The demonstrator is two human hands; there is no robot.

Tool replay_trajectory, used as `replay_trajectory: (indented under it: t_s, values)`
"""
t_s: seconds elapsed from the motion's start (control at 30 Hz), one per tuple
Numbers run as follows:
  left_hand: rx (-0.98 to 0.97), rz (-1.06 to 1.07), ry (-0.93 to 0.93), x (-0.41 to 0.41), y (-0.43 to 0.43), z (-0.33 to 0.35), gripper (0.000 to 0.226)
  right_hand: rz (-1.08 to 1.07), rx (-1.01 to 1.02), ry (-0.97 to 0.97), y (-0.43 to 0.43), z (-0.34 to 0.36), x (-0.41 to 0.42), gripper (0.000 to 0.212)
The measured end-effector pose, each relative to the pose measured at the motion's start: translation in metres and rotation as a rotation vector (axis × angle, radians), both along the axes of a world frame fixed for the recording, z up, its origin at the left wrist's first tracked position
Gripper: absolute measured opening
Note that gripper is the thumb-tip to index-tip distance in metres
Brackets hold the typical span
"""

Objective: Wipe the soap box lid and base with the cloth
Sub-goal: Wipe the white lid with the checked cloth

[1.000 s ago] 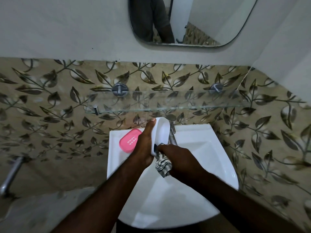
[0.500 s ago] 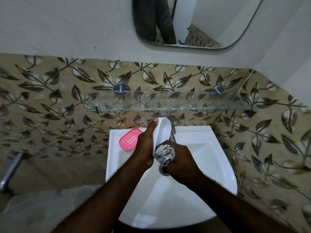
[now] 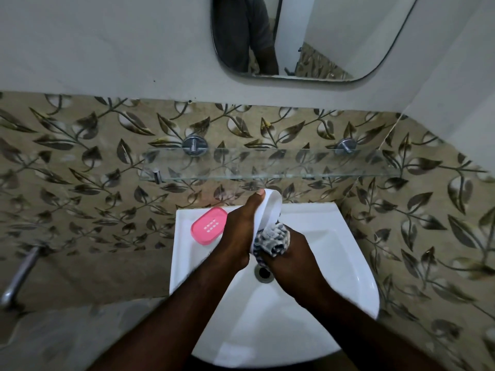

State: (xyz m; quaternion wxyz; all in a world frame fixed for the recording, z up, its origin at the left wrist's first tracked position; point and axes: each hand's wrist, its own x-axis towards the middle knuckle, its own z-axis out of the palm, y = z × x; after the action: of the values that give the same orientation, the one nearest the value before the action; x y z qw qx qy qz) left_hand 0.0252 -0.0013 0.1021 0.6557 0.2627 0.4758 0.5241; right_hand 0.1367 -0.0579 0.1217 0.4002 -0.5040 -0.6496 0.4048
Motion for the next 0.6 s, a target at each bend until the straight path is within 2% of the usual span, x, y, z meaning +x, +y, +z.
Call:
replay_trajectory:
  t_s: [0.1, 0.17, 0.2, 0.23, 0.3, 0.33, 0.37, 0.4, 0.5, 0.57, 0.6]
  values:
    - [-0.054, 0.01, -0.049, -0.003, -0.002, 0.0, 0.046, 0.153, 0.251, -0.417, -0.002, -0.001, 0.007, 0.024]
    - [-0.104, 0.039, -0.048, 0.0, -0.003, 0.003, 0.057, 0.17, 0.298, -0.532, 0.0, -0.002, 0.009, 0.024]
    - [-0.114, 0.048, -0.03, 0.0, -0.004, 0.003, 0.06, 0.133, 0.263, -0.494, 0.001, -0.003, 0.008, 0.022]
    - [-0.11, 0.057, -0.003, 0.0, -0.004, 0.002, 0.061, 0.077, 0.153, -0.359, 0.002, -0.002, 0.004, 0.02]
    - [-0.055, 0.054, 0.023, -0.002, -0.004, 0.002, 0.057, 0.013, -0.147, 0.073, 0.004, 0.005, -0.005, 0.018]
    - [-0.023, 0.032, 0.014, -0.003, -0.004, 0.002, 0.055, -0.01, -0.219, 0.211, 0.003, 0.005, -0.007, 0.02]
    - [0.0, 0.009, -0.001, -0.004, -0.005, 0.003, 0.05, -0.015, -0.191, 0.222, 0.001, 0.005, -0.007, 0.02]
    - [0.002, -0.001, -0.016, -0.005, -0.005, 0.004, 0.045, -0.018, -0.093, 0.122, -0.001, 0.006, -0.006, 0.02]
    - [-0.092, 0.049, -0.022, -0.005, -0.004, 0.002, 0.043, 0.086, 0.223, -0.371, -0.004, 0.0, 0.001, 0.024]
    - [-0.119, 0.061, 0.006, -0.005, -0.004, 0.001, 0.041, 0.105, 0.21, -0.415, -0.003, 0.0, 0.0, 0.021]
    - [-0.108, 0.064, 0.017, -0.005, -0.005, 0.001, 0.04, 0.086, 0.129, -0.326, -0.002, 0.003, -0.001, 0.018]
